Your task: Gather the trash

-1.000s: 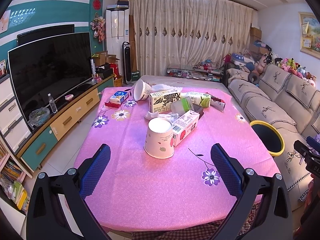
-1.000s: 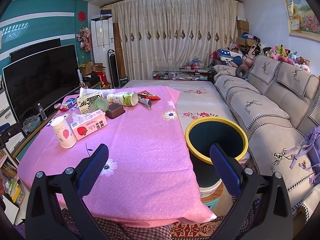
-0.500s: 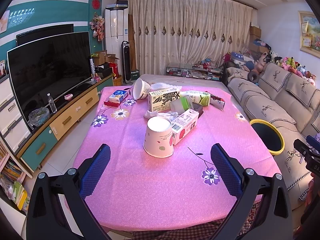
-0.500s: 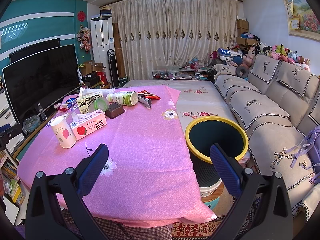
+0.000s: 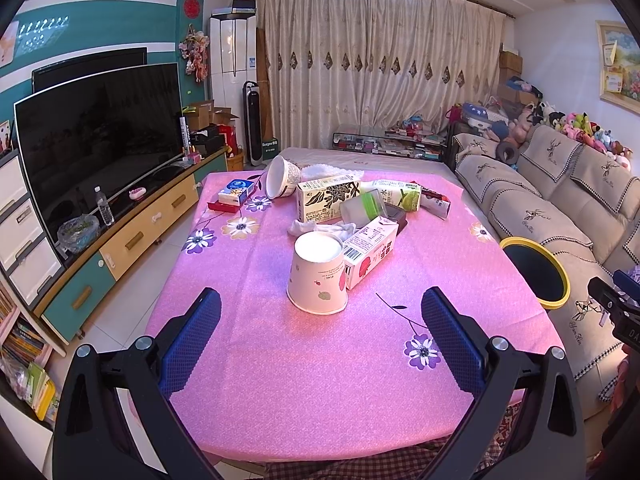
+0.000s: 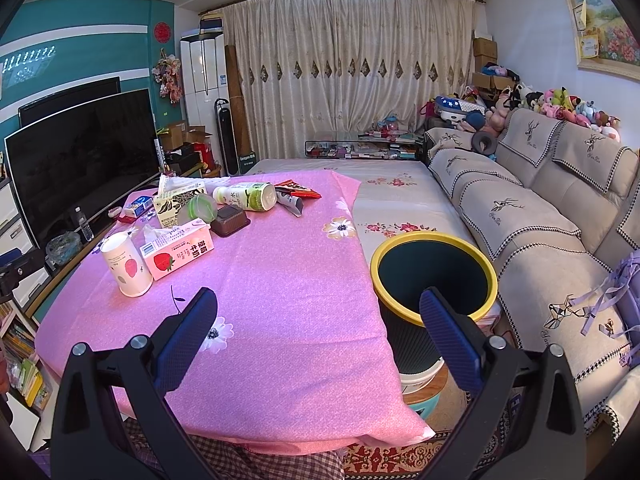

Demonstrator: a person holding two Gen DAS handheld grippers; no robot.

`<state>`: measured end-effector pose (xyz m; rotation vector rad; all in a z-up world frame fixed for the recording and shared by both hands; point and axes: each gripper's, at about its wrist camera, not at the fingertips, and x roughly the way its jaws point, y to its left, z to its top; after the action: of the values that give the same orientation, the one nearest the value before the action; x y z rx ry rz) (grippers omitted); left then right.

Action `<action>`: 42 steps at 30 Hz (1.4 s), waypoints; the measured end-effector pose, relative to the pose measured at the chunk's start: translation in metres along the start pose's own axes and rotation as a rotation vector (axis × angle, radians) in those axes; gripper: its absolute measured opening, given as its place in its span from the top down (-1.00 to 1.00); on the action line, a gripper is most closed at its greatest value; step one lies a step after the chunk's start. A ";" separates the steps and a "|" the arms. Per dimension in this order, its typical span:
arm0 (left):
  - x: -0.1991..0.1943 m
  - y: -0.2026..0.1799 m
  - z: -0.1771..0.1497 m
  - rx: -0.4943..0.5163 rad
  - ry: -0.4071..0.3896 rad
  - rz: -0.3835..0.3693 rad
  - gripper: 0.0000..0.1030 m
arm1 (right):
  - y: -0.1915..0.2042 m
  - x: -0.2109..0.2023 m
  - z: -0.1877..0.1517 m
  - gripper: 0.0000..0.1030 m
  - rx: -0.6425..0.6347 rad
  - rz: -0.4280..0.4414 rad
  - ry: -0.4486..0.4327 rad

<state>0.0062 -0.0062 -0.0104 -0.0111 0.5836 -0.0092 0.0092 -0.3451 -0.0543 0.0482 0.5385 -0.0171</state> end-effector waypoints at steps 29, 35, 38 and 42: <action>0.023 0.011 0.011 -0.027 0.008 0.013 -0.92 | 0.003 0.035 0.009 -0.87 -0.017 0.036 0.026; 0.038 0.012 0.021 -0.024 -0.004 0.003 -0.92 | 0.015 0.081 0.035 -0.87 -0.053 0.107 0.031; 0.049 0.013 0.025 -0.018 0.000 0.002 -0.92 | 0.019 0.110 0.049 -0.87 -0.086 0.091 0.035; 0.062 0.014 0.029 -0.015 0.005 0.001 -0.92 | 0.016 0.158 0.074 -0.68 -0.101 0.097 0.039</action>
<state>0.0740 0.0075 -0.0210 -0.0252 0.5886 -0.0043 0.1832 -0.3337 -0.0716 -0.0244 0.5746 0.1057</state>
